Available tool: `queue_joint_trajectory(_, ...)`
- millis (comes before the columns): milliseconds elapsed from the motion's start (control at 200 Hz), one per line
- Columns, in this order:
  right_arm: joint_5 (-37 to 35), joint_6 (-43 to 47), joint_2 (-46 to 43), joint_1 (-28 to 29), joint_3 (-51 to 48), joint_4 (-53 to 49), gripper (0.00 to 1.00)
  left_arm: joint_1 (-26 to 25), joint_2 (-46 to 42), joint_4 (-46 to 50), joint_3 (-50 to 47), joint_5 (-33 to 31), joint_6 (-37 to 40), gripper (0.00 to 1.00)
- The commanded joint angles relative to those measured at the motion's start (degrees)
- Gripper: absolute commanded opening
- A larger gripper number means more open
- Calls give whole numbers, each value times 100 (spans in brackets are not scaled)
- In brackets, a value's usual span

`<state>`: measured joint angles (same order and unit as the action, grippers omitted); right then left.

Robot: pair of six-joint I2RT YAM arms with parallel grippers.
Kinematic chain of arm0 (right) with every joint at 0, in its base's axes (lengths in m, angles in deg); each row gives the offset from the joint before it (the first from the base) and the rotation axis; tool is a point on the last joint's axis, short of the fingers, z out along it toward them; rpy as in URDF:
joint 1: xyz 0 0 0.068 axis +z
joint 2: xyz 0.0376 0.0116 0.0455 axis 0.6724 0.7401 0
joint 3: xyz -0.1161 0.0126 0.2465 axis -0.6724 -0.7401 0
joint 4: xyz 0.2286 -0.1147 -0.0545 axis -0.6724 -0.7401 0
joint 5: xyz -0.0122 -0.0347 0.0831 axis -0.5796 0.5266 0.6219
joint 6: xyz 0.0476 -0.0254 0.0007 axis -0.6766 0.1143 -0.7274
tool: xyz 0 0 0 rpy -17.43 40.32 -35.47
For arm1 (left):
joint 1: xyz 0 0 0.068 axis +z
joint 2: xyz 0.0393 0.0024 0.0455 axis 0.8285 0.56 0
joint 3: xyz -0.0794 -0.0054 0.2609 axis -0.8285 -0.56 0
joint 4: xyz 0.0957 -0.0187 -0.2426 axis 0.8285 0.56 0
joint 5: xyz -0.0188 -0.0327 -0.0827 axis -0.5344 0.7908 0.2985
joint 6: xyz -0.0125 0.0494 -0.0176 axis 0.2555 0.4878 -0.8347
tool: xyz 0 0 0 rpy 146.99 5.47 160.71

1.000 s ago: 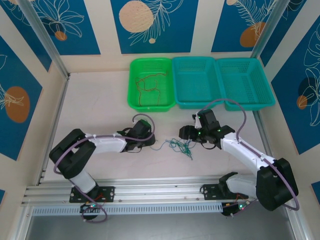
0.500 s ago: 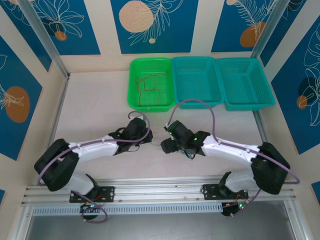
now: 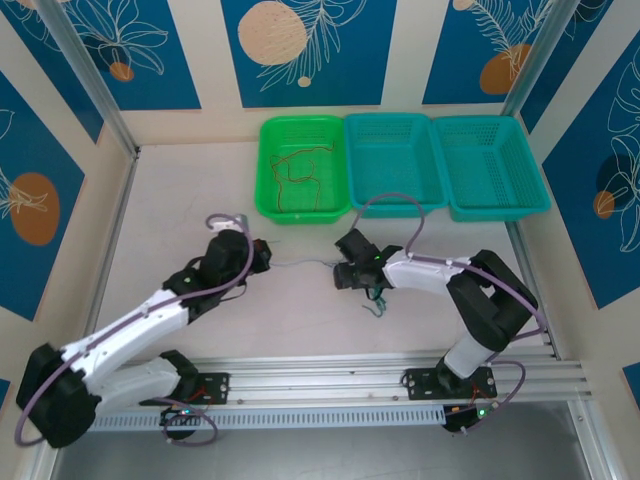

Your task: Untangle the cables

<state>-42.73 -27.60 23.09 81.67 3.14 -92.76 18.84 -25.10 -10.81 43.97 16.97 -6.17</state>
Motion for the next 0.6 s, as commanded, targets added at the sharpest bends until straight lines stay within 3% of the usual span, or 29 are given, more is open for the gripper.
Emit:
queue_joint_trajectory(0, 310, -468, -95, -429, -444, -289, 57, 419, -632, 870, -264, -422, 110, 0)
queue_joint_trajectory(210, 880, -590, -565, -1212, -820, -83, 53, 1251, -1398, 1446, -666, -149, 132, 0)
queue_joint_trajectory(255, 878, -560, -642, -1215, -821, -84, 45, 1267, -1338, 1346, -755, 21, 139, 0)
queue_joint_trajectory(370, 1065, -291, -779, -1116, -754, -12, 11, 1261, -869, 331, -1054, 1074, 304, 0)
queue_joint_trajectory(455, 1163, -135, -853, -1029, -639, -46, 0, 1226, -439, -457, -1269, 1652, 348, 0)
queue_joint_trajectory(505, 1247, -60, -929, -1015, -604, -38, 0, 1182, -245, -598, -1296, 1749, 419, 10)
queue_joint_trajectory(595, 1433, 88, -1087, -993, -595, 47, 0, 1086, -76, -451, -1224, 1619, 679, 43)
